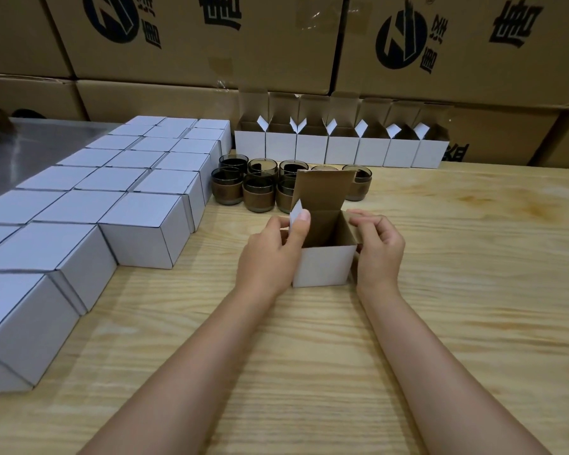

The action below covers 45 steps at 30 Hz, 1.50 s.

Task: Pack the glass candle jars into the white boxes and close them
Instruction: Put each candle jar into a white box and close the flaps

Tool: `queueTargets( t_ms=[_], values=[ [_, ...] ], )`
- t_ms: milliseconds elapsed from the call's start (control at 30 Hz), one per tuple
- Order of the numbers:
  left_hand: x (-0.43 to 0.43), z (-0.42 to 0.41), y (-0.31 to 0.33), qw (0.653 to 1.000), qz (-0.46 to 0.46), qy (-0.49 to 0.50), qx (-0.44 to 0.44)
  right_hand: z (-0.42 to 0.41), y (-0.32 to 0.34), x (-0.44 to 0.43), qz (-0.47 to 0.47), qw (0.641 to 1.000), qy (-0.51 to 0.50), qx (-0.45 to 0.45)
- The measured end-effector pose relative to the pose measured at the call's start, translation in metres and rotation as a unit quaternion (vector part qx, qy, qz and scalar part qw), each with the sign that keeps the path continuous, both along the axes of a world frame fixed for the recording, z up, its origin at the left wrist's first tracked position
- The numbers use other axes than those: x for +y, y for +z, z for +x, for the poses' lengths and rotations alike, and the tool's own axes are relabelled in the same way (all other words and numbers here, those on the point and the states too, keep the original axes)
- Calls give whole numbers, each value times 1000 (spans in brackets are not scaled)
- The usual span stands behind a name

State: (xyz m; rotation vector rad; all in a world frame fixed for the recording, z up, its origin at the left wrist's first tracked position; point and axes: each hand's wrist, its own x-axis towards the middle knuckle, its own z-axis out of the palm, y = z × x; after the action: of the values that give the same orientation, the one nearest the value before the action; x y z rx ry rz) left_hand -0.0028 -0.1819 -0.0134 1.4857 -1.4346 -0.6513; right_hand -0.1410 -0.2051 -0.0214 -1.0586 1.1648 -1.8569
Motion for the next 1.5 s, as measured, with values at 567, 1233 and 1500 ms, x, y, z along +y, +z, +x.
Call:
queueTargets(
  t_ms=[567, 1233, 1500],
  values=[
    [-6, 18, -8, 971, -32, -108, 211, -1, 7, 1, 104, 981, 63, -152],
    [6, 24, -8, 990, -28, -135, 38, -11, 8, 1, 79, 974, 111, -178],
    [4, 24, -10, 987, -43, -143, 54, -50, 25, -79, 198, 927, -50, 316]
  ],
)
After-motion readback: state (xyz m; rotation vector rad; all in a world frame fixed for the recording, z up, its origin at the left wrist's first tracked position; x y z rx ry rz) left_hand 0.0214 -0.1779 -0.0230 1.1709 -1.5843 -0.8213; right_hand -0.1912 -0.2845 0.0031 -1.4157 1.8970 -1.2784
